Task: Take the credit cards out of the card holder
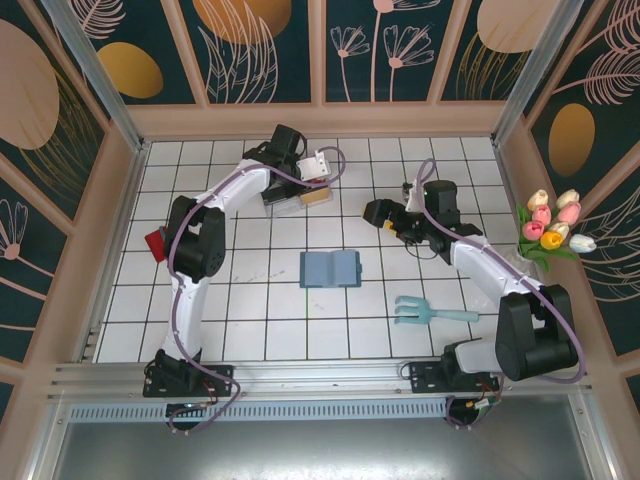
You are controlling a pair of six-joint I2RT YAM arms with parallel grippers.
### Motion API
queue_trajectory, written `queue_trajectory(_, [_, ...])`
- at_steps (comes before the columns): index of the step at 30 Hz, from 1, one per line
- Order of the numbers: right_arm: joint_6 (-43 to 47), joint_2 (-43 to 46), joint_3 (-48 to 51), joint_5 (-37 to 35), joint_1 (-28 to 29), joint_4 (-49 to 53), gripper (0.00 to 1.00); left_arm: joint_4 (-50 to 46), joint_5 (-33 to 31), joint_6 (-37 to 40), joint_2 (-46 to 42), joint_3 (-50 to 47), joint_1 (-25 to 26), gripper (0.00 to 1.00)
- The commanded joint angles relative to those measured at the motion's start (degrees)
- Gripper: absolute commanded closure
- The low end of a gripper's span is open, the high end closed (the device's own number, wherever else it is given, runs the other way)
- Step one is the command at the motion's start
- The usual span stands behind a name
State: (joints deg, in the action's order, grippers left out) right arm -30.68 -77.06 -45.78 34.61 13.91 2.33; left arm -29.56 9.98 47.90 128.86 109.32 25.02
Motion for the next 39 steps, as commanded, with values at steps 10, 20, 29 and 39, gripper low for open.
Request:
queue_trajectory(10, [-0.86,-0.19,0.69,1.68,-0.48,-1.78,0.01,0.48,-1.12,-3.59,1.83,3.27,-0.49,0.93])
queue_trajectory(20, [-1.01,-0.11,0.78,2.04,-0.47,-1.87,0.01,-5.7,2.63,-3.38,2.6,5.96,-0.58,1.0])
queue_trajectory(29, [-1.05,-0.14,0.85,2.23,-0.47,-2.04,0.01,-2.45,-1.23,-4.57,2.53,5.74,-0.67,1.0])
queue_trajectory(39, [-1.14,-0.11,0.65,2.4,-0.49,-1.85,0.01,-1.18,-1.89,-5.18,3.15,4.86,-0.67,1.0])
